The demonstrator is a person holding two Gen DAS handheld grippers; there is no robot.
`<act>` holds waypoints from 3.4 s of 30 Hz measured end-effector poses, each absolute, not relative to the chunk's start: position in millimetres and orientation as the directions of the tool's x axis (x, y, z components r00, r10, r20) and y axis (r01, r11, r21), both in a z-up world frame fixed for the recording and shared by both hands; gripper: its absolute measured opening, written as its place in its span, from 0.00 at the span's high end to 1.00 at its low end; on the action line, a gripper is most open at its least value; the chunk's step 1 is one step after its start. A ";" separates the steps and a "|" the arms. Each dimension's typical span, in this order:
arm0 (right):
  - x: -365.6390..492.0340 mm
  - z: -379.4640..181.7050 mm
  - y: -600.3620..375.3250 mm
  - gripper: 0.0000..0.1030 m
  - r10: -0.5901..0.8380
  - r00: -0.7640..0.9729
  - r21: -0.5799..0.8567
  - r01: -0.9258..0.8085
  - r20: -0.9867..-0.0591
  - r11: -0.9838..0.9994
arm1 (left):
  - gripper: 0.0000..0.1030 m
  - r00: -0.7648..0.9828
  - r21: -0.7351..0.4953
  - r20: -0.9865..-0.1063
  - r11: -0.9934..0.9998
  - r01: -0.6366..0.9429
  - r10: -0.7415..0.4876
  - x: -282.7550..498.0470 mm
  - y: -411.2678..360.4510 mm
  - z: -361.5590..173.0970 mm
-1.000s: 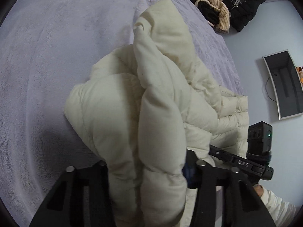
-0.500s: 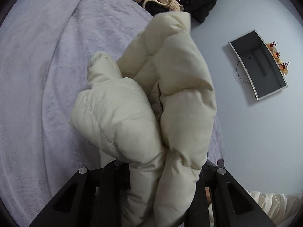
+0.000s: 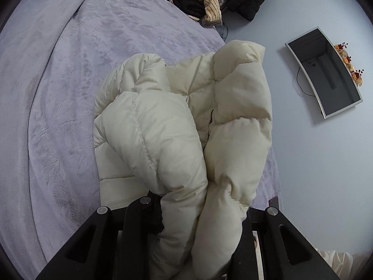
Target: Fold large clothes
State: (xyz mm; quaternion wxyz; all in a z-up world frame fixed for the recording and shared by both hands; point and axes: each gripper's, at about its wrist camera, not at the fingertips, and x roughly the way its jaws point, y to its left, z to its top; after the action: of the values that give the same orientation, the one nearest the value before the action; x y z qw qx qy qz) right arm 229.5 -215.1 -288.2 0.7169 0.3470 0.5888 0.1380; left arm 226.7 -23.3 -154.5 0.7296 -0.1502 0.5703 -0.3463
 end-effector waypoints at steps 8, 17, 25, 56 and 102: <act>228.2 -253.3 -234.6 0.82 0.617 0.210 0.651 0.235 -0.759 0.722 | 0.75 0.150 -0.579 -0.758 0.761 0.294 -0.635 222.3 -4.9 -146.4; 155.3 -191.5 -347.7 0.82 0.317 0.349 0.428 0.309 -0.882 0.849 | 0.75 0.154 -0.564 -0.775 0.781 0.269 -0.612 224.3 -4.8 -142.5; 150.8 -277.3 -358.2 0.85 0.503 0.333 0.600 0.342 -0.797 0.723 | 0.75 0.084 -0.541 -0.792 0.759 0.362 -0.605 212.6 -69.4 -127.0; 157.5 -217.1 -503.8 0.25 0.690 0.555 0.885 0.278 -0.466 0.374 | 0.46 -0.030 -0.601 -0.738 0.635 0.486 -0.675 187.9 -177.5 -160.9; 207.0 -253.5 -436.3 0.67 0.614 0.269 0.669 0.233 -0.742 0.706 | 0.46 0.241 -0.251 -0.872 0.812 0.527 -0.426 240.1 -155.8 -186.2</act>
State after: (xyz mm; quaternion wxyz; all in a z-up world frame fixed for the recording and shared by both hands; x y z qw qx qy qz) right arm 207.0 -436.3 -253.5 0.7109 0.3591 0.5897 0.1341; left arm 240.1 -155.8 -186.2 0.7863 0.0472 0.5364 -0.3031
